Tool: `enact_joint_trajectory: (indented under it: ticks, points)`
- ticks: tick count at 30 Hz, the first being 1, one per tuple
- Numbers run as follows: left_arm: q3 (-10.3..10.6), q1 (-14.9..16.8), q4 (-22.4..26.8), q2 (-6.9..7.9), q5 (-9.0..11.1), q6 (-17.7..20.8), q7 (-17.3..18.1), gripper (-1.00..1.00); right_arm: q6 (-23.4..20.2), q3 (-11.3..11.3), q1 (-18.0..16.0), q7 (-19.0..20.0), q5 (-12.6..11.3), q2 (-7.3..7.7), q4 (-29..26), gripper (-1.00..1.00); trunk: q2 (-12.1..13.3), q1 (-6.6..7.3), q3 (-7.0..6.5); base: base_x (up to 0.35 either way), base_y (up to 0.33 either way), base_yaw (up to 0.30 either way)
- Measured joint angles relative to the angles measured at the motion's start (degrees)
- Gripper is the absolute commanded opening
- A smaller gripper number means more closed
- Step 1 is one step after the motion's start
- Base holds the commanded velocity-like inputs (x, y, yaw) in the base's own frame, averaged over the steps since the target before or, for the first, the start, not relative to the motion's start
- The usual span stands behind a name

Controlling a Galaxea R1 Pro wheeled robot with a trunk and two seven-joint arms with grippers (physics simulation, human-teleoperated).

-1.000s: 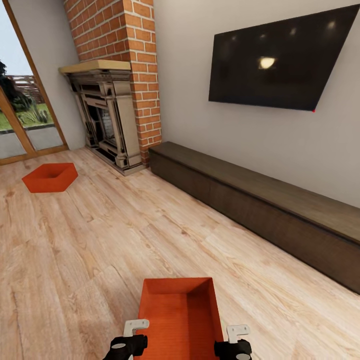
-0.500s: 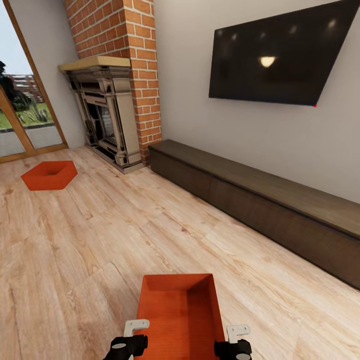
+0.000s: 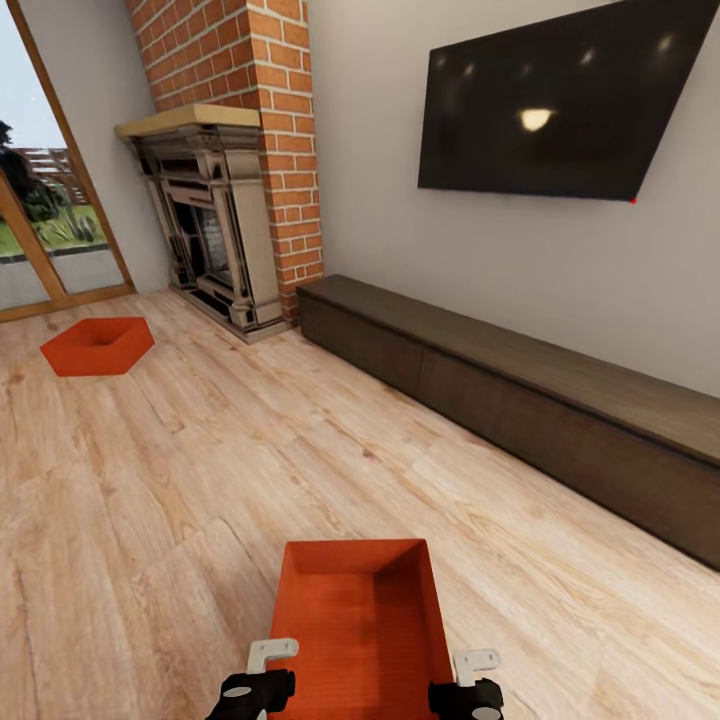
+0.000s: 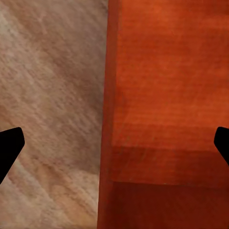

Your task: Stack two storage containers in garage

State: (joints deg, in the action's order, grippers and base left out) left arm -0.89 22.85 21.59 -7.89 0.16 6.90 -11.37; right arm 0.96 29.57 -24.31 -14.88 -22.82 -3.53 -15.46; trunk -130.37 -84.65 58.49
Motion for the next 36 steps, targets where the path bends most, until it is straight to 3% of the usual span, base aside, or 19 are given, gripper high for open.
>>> enact_joint_trajectory:
  ticks: [28,36]
  points:
    - [0.00,0.00,0.00,0.00,0.00,-0.02,-0.15,1.00,0.00,0.00,0.00,0.00,0.17,-0.01,0.00,1.00,-11.23,-6.15,5.03,0.000,0.000,0.000]
    - [0.00,0.00,0.00,-0.02,0.00,-0.02,-0.26,1.00,0.00,0.00,0.00,0.00,0.18,-0.01,0.00,1.00,-11.25,-6.16,5.03,0.000,0.000,0.000]
